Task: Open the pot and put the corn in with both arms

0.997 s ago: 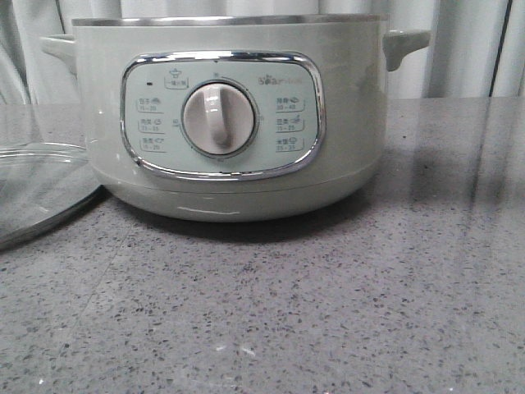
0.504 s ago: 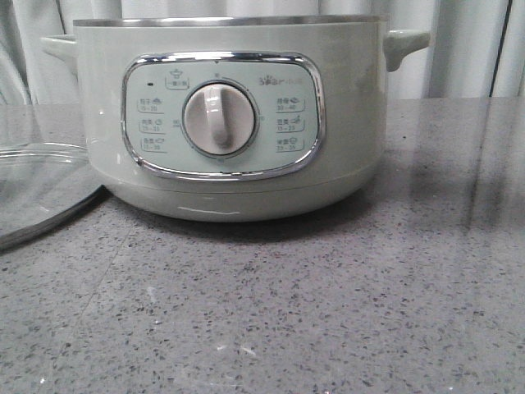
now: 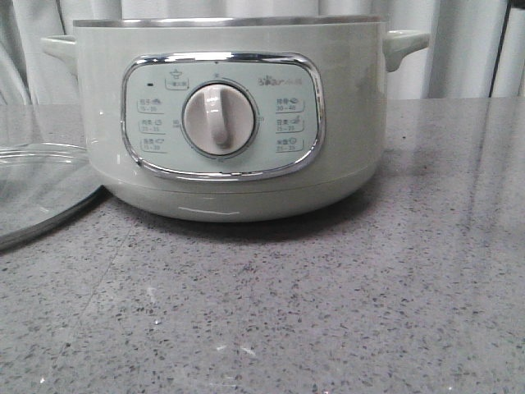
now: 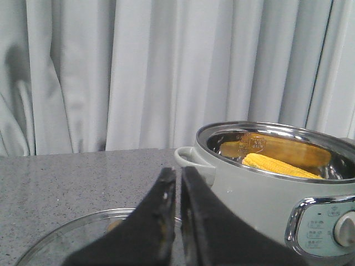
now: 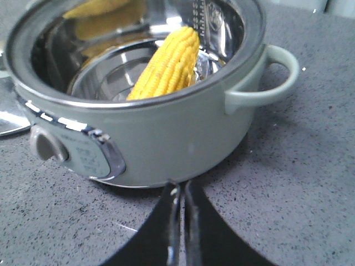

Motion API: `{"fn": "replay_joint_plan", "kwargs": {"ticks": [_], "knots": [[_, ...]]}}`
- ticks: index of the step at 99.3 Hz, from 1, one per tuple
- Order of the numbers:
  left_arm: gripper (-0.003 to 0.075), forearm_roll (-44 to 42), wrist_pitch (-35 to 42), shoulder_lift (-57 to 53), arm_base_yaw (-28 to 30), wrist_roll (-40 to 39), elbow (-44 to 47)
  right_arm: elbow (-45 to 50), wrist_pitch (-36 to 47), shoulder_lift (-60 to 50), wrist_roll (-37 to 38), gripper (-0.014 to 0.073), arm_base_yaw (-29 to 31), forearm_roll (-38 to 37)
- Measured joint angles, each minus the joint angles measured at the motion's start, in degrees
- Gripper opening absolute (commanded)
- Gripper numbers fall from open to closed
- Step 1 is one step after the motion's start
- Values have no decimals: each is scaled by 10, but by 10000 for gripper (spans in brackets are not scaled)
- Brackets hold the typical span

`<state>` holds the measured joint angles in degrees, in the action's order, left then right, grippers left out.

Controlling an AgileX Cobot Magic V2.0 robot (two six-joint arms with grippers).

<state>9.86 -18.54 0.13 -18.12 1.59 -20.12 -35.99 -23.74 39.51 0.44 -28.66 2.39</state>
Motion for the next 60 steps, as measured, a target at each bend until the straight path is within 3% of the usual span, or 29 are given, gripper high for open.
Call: {"fn": "replay_joint_plan", "kwargs": {"ticks": [28, 60], "knots": [[-20, 0, -11, 0, 0, 0, 10, 96, 19, -183, 0, -70, 0, -1], [-20, 0, -21, 0, 0, 0, 14, 110, -93, -289, 0, -70, 0, -3]]}}
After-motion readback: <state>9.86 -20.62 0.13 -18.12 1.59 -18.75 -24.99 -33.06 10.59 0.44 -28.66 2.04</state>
